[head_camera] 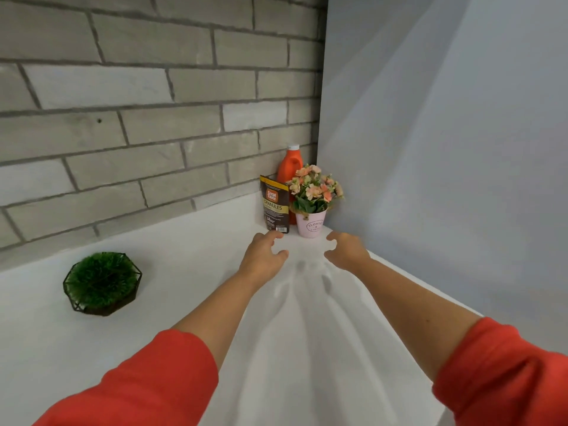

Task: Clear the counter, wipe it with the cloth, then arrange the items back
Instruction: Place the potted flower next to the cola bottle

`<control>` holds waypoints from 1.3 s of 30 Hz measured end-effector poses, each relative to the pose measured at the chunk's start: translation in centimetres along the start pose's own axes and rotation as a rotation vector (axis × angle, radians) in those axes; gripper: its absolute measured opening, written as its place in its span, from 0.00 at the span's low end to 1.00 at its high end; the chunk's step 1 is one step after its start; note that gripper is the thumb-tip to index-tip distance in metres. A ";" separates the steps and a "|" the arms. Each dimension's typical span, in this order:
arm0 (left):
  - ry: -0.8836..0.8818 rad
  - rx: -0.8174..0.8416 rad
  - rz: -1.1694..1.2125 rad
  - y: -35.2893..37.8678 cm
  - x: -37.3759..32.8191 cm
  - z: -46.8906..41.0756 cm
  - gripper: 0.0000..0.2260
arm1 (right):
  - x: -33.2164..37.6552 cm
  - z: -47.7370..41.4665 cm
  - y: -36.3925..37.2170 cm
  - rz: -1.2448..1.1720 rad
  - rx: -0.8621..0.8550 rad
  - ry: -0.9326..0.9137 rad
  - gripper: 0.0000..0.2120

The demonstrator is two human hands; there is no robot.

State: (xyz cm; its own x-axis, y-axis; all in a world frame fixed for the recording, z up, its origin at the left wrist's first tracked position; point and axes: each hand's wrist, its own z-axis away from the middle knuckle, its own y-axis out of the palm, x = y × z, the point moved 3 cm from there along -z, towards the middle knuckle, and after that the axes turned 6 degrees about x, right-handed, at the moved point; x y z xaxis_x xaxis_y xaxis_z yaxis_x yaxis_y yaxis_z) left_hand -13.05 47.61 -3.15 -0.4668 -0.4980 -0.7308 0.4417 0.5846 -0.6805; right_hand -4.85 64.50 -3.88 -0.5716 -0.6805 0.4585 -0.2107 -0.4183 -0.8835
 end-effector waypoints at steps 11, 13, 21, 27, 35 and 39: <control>-0.137 0.008 -0.069 3.5 0.6 -6.4 0.25 | -1.2 -10.5 0.5 -0.055 0.034 -0.094 0.30; -0.151 0.004 -0.056 4.2 0.6 -7.0 0.25 | -1.2 -11.5 0.7 -0.012 0.033 -0.117 0.27; -0.167 -0.029 -0.021 5.5 0.1 -8.2 0.24 | -1.3 -13.7 0.5 0.052 -0.049 -0.131 0.14; -0.172 -0.031 -0.076 5.5 0.1 -7.6 0.24 | -1.8 -13.1 0.6 -0.008 -0.129 -0.152 0.12; -0.167 -0.023 -0.138 5.3 -0.9 -5.7 0.24 | -1.9 -8.8 1.0 -0.080 -0.193 -0.216 0.11; -0.131 -0.059 -0.119 4.6 -1.5 -4.1 0.22 | -1.0 -5.7 1.6 -0.126 -0.175 -0.277 0.10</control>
State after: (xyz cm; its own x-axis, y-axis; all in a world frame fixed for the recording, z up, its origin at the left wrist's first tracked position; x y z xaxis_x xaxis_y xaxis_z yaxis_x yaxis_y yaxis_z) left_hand -13.47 53.65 -4.95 -0.4073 -0.6428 -0.6489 0.3420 0.5514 -0.7609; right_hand -9.13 68.00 -6.32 -0.3004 -0.7779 0.5519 -0.4125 -0.4157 -0.8106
